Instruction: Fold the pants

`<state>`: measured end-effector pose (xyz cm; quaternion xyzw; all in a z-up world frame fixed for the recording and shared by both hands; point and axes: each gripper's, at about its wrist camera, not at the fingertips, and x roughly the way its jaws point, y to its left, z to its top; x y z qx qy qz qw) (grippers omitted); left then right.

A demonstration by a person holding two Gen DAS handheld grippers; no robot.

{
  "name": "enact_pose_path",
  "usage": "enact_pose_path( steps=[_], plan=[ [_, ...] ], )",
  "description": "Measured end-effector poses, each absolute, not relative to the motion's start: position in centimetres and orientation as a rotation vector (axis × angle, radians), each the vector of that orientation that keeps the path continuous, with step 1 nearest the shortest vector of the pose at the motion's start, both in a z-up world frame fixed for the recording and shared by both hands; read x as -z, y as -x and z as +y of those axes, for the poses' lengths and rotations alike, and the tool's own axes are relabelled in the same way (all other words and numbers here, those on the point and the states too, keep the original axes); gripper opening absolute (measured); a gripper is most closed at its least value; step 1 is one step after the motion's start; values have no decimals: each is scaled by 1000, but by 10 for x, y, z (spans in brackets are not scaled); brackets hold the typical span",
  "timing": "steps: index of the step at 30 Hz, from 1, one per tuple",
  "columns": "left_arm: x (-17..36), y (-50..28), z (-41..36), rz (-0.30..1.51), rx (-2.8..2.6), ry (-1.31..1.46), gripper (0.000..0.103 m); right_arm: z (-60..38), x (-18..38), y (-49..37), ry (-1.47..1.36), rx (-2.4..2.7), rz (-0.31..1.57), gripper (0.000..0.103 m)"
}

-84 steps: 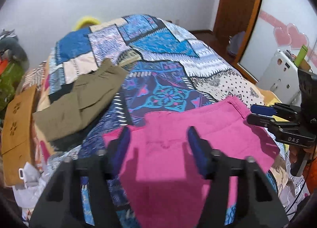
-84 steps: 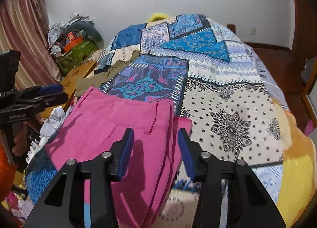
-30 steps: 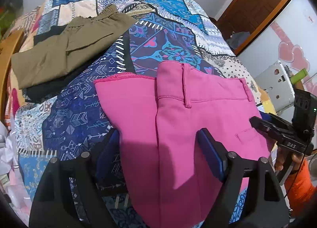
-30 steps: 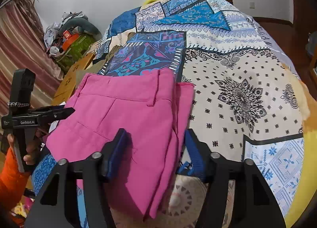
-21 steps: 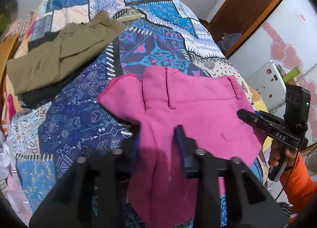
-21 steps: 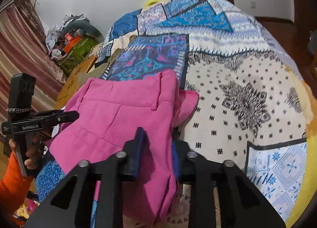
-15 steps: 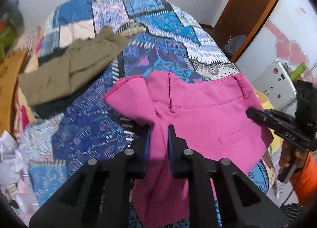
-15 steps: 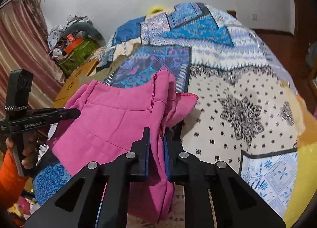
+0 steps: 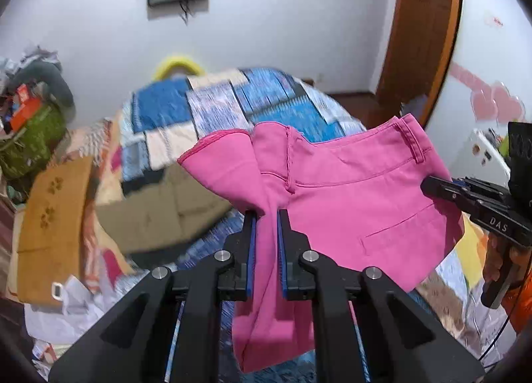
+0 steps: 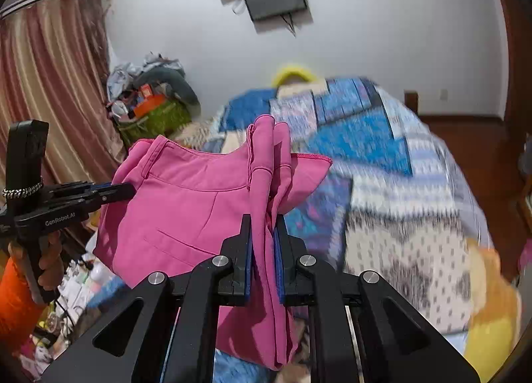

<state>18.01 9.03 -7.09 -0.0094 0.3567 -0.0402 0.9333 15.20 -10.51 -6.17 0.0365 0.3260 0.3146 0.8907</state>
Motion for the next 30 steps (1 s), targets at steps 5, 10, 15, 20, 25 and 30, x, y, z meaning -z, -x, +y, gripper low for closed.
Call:
enact_pose_path(
  steps=[5,10,15,20,25,30],
  plan=[
    [45,-194,116,667,25,7,11,-78,38,-169,-56,-680,608,10],
    [41,-219,150,647,-28,13,11,-50,29,-196,-36,-704,583,10],
    [60,-252,189,669,-81,32,11,-12,36,-228,-4,-723,595,10],
    [93,-281,222,713,-124,73,11,20,58,-261,23,-734,638,10],
    [132,-315,254,773,-169,96,11,54,91,-299,41,-747,707,10],
    [173,-345,281,825,-214,110,11,85,125,-331,56,-760,781,10]
  ],
)
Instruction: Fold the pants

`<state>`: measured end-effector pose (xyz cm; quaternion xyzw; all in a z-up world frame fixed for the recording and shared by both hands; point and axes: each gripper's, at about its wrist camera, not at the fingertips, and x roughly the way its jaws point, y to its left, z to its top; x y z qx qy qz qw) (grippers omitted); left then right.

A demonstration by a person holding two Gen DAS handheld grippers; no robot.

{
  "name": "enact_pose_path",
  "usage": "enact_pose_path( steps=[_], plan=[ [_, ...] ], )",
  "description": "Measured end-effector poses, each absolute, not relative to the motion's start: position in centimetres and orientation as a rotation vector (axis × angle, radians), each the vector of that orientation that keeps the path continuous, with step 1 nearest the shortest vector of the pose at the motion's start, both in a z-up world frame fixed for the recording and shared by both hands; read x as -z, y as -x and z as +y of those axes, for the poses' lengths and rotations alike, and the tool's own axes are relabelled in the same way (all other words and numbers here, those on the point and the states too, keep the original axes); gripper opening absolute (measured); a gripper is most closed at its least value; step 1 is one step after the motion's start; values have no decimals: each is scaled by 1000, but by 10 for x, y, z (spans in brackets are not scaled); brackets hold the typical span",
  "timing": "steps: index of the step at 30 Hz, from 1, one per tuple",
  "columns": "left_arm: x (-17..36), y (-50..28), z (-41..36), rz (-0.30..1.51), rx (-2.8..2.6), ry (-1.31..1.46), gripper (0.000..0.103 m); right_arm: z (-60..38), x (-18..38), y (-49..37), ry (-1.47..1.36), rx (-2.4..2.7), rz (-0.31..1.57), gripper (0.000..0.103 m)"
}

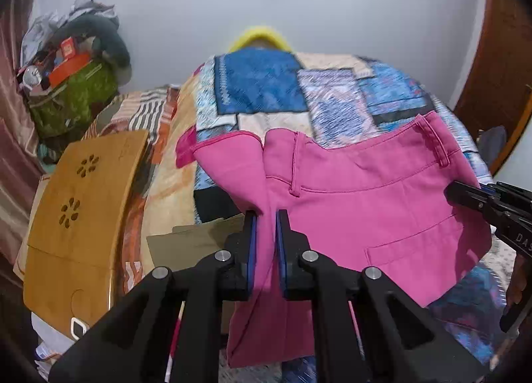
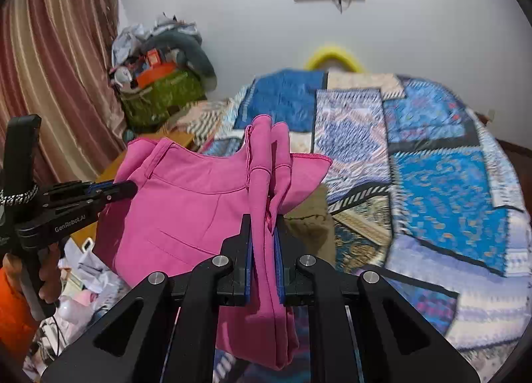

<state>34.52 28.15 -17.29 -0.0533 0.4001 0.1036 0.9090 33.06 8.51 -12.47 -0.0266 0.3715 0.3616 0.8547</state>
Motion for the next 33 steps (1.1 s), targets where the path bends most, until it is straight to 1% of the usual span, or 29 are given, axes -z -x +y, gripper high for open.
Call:
enact_pose_path(
  steps=[1,3,4,11,13,16,18,21,24,26,28,30,33],
  plan=[
    [182,-351,288,837,-221,119,11,91,132,-336,58,-764,797,10],
    [201,-361,300,861,-229,136,6,101,147,-346,65,-767,827,10],
    [207,-365,303,871,-236,141,1,105,154,-351,71,-767,841,10],
    [260,-386,326,964,-270,151,1,119,197,-377,135,-721,941,10],
    [271,-386,328,991,-271,161,1,109,199,-383,101,-724,974,12],
    [276,-382,329,1009,-274,175,1,103,199,-381,137,-688,970,17],
    [271,-376,327,1001,-273,187,2,99,195,-377,158,-657,952,24],
    [252,-366,320,980,-263,183,5,89,183,-370,193,-598,916,29],
    [217,-348,304,923,-247,149,12,76,162,-355,205,-585,882,31],
    [190,-332,291,872,-231,131,20,70,147,-345,193,-596,851,31],
    [164,-313,280,821,-218,125,24,64,125,-328,180,-609,803,31],
    [139,-294,268,771,-212,114,27,56,98,-304,163,-635,741,31],
    [96,-254,242,679,-205,70,27,46,63,-269,129,-672,656,31]
  ],
)
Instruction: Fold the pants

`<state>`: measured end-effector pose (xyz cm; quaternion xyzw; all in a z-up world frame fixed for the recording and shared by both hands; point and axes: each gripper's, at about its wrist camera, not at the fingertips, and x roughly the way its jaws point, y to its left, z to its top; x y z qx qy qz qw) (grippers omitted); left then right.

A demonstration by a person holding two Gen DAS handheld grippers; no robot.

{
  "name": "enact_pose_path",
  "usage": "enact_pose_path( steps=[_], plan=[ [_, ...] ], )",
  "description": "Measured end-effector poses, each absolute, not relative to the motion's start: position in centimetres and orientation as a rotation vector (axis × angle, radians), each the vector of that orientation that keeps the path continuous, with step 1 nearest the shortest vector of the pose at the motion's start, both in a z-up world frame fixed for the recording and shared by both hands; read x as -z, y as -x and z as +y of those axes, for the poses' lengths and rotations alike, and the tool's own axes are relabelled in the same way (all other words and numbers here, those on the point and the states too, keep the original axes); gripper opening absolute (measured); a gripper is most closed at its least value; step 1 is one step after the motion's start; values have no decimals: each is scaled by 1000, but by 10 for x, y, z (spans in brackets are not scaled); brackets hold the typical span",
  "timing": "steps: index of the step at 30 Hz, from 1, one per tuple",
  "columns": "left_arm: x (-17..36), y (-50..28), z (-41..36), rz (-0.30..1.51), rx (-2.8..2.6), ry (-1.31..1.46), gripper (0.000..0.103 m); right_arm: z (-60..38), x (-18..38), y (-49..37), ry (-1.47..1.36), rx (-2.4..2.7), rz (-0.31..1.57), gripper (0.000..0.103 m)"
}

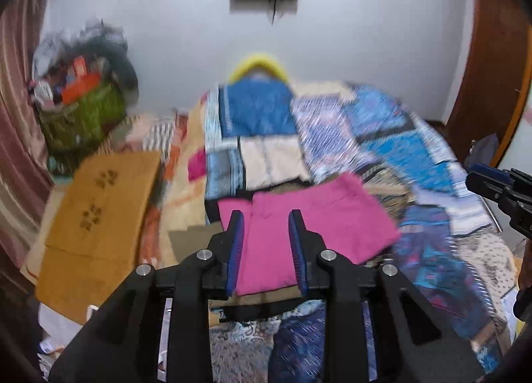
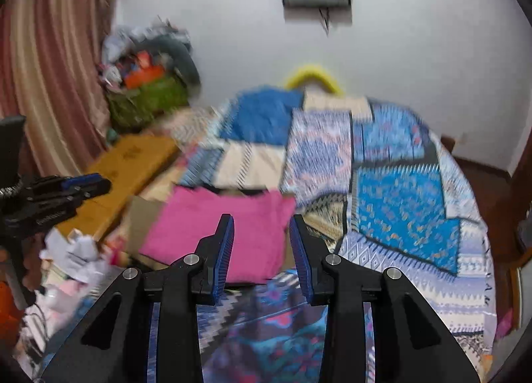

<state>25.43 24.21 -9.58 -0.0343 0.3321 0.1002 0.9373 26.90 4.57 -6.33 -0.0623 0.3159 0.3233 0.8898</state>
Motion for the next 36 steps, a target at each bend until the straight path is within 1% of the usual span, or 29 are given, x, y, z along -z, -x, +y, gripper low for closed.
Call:
enact_pose_path(
  steps=[6,12,13,15,16,17,18,20,21,23,24,25,26,36],
  plan=[
    [25,-161,190,500,-166,30,27,19,-9,-176,65,-752,447,31],
    [-16,-72,151,348,-155,23,33,-6,-43,-95,27,-785,281,31],
    [-21,-59,146,327,-155,30,35,-9,-47,-83,25,-790,258,31],
    [-31,-33,138,278,-158,46,42,-14,-51,-67,10,-784,221,33],
    [-33,-25,136,263,-161,48,49,-17,-54,-56,1,-783,202,36],
    [-36,-15,132,241,-167,52,55,-19,-56,-52,-3,-783,194,49],
    [-38,-7,130,223,-171,50,57,-20,-57,-45,-9,-776,183,65],
    [-40,7,126,192,-184,44,68,-21,-58,-37,-14,-755,153,79],
    [-41,13,125,181,-194,45,72,-21,-59,-32,-9,-740,135,85],
    [-42,21,124,168,-189,54,91,-21,-59,-27,3,-716,120,91],
    [-43,25,124,162,-185,61,95,-22,-59,-25,4,-706,115,97],
    [-42,28,123,157,-186,66,102,-21,-59,-23,2,-698,111,99],
    [-42,30,123,152,-188,67,103,-22,-58,-22,-5,-691,108,103],
    [-28,32,120,169,-197,69,103,-24,-49,-11,-7,-654,127,103]
  ],
)
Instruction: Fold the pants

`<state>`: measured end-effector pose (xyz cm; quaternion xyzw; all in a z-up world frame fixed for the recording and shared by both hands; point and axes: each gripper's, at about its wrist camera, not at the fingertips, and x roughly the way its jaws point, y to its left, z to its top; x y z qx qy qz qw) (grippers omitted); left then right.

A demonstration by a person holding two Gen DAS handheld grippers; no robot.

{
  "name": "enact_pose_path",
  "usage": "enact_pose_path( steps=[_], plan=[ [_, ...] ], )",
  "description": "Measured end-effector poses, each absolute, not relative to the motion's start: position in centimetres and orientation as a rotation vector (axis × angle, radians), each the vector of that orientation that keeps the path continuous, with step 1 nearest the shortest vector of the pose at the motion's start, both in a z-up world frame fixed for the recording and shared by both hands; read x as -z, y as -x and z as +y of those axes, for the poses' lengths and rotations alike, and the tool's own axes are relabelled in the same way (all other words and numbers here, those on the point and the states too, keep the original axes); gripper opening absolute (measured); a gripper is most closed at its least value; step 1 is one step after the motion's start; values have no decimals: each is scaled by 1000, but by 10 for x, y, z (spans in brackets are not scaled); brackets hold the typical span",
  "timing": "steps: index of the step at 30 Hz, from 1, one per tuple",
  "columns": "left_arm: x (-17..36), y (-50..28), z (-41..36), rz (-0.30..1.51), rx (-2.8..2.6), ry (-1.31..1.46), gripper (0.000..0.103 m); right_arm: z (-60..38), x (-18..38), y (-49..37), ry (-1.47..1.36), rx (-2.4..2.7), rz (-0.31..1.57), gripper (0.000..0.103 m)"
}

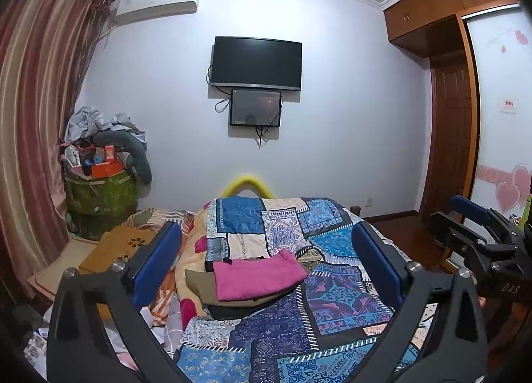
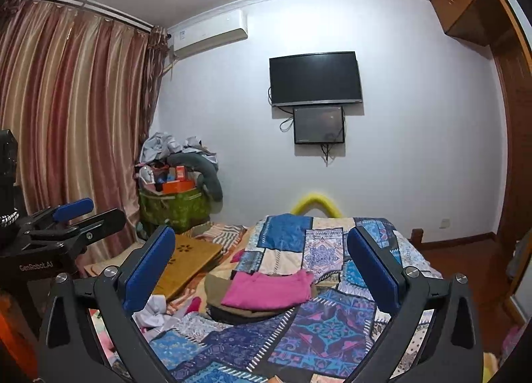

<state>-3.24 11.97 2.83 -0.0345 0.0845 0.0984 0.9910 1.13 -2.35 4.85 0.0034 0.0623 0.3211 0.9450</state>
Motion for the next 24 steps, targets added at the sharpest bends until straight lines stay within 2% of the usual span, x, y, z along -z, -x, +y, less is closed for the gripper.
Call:
enact_pose_path(
  steps=[24],
  plan=[
    [-18,18,124,211,-199,79,103,-30,-45,-8,-23,-643,158,103]
  ],
)
